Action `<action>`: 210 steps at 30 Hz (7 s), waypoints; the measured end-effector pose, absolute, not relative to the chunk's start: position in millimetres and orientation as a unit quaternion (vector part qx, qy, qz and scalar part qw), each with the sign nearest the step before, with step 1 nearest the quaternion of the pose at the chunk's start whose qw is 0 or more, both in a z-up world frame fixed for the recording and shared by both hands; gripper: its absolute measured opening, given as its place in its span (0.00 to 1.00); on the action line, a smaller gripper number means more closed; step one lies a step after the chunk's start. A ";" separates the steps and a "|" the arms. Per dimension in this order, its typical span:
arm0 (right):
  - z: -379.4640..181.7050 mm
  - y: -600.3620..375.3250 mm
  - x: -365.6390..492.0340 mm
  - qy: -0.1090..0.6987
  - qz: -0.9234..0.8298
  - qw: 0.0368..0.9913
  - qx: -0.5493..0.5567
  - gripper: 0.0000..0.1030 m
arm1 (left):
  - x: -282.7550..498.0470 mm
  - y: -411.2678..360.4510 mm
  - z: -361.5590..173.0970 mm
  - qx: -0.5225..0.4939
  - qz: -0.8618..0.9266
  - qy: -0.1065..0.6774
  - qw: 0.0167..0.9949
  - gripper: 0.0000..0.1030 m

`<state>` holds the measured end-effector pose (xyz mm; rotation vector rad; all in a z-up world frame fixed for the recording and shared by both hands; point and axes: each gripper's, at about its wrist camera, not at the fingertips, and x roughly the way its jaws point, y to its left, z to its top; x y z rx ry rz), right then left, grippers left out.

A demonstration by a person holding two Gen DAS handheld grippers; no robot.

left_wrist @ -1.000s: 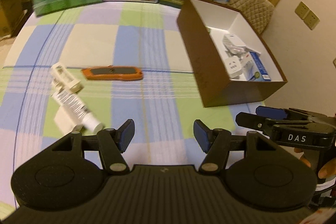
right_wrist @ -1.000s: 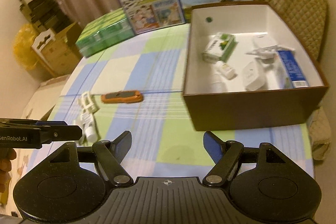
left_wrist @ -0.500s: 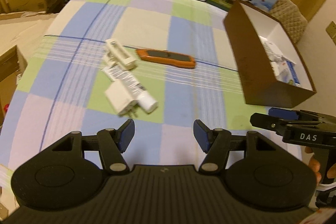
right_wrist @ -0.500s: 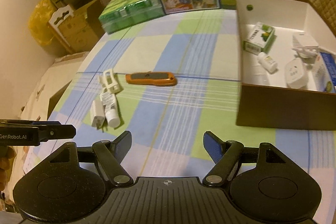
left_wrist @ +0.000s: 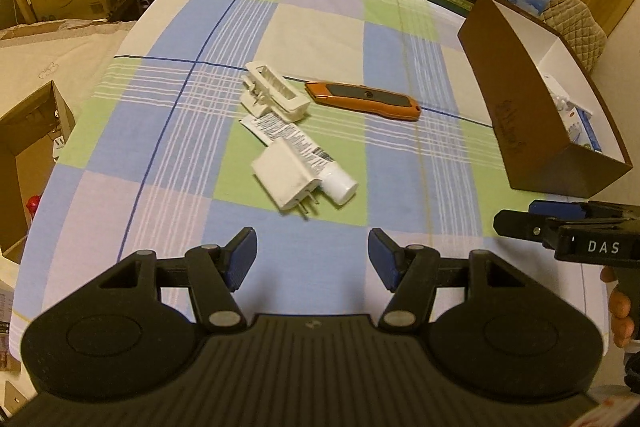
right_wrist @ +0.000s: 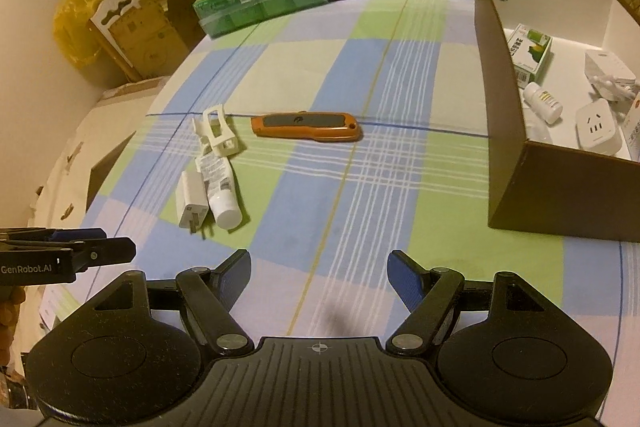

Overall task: Organize rigid objects
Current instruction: 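Lower the left tool onto the white plug adapter and close on it, then lift the plug adapter with the left tool while the right tool grasps the white clip holder, then carry the plug adapter and clip holder over the cardboard box with both tools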

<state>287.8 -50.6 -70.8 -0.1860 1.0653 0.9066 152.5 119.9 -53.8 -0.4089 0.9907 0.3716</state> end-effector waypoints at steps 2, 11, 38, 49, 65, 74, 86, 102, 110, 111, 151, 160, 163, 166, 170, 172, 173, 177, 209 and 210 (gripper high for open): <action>-72.6 -47.3 286.0 0.491 0.415 0.761 -0.087 0.70 | 151.5 122.3 -55.8 -0.188 0.176 0.469 0.845 0.56; -80.8 -30.3 278.2 0.492 0.406 0.765 -0.089 0.70 | 152.9 135.6 -67.1 -0.185 0.175 0.472 0.844 0.56; -97.4 -25.2 312.1 0.511 0.350 0.781 -0.077 0.70 | 222.0 175.9 -114.3 -0.203 0.215 0.477 0.828 0.56; -109.9 -15.2 323.5 0.524 0.355 0.770 -0.083 0.70 | 206.3 192.5 -127.6 -0.171 0.238 0.494 0.818 0.51; -121.4 15.2 317.1 0.525 0.385 0.751 -0.113 0.70 | 187.0 216.3 -134.9 -0.150 0.251 0.495 0.818 0.36; -112.4 78.2 303.4 0.453 0.481 0.737 -0.145 0.70 | 191.0 241.8 -133.9 -0.164 0.279 0.487 0.811 0.36; -130.1 172.5 295.4 0.377 0.571 0.699 -0.208 0.59 | 209.4 262.4 -135.4 -0.168 0.282 0.483 0.812 0.36; -159.5 207.3 308.2 0.386 0.568 0.686 -0.240 0.37 | 228.5 274.4 -139.2 -0.160 0.276 0.485 0.814 0.36; -153.3 201.3 306.8 0.378 0.569 0.692 -0.234 0.36 | 227.3 272.9 -139.9 -0.154 0.274 0.482 0.818 0.35; -151.7 199.2 307.1 0.379 0.568 0.694 -0.230 0.36 | 226.8 272.4 -139.9 -0.155 0.275 0.482 0.817 0.35; -60.8 36.8 277.6 0.388 0.512 0.753 -0.139 0.36 | 190.0 150.6 -38.9 -0.137 0.158 0.428 0.880 0.35; -43.8 -34.3 286.7 0.396 0.458 0.790 -0.101 0.36 | 215.8 94.7 -23.2 -0.104 0.082 0.427 0.894 0.35; -37.3 -60.1 293.7 0.395 0.436 0.803 -0.088 0.36 | 228.7 72.5 -18.1 -0.090 0.056 0.427 0.898 0.35; -30.2 -85.1 300.9 0.394 0.417 0.816 -0.074 0.36 | 240.2 52.2 -13.2 -0.078 0.033 0.425 0.901 0.35; -20.3 -114.6 308.2 0.387 0.397 0.830 -0.058 0.36 | 259.1 23.2 -7.0 -0.063 0.001 0.421 0.905 0.35; -15.5 -128.2 313.3 0.384 0.389 0.836 -0.049 0.36 | 269.3 8.9 -4.5 -0.056 -0.013 0.417 0.907 0.35; -12.6 -135.6 316.7 0.382 0.383 0.840 -0.045 0.36 | 274.2 2.9 -3.2 -0.054 -0.019 0.415 0.908 0.35; -2.4 -157.7 332.6 0.372 0.365 0.853 -0.034 0.36 | 298.4 -23.8 2.1 -0.048 -0.044 0.407 0.911 0.35; -28.3 -222.5 496.8 0.408 0.276 0.870 0.015 0.36 | 469.9 -108.5 -48.4 -0.032 -0.061 0.452 0.890 0.35; -31.2 -222.1 499.3 0.411 0.275 0.869 0.014 0.36 | 471.5 -108.8 -50.0 -0.031 -0.060 0.453 0.889 0.35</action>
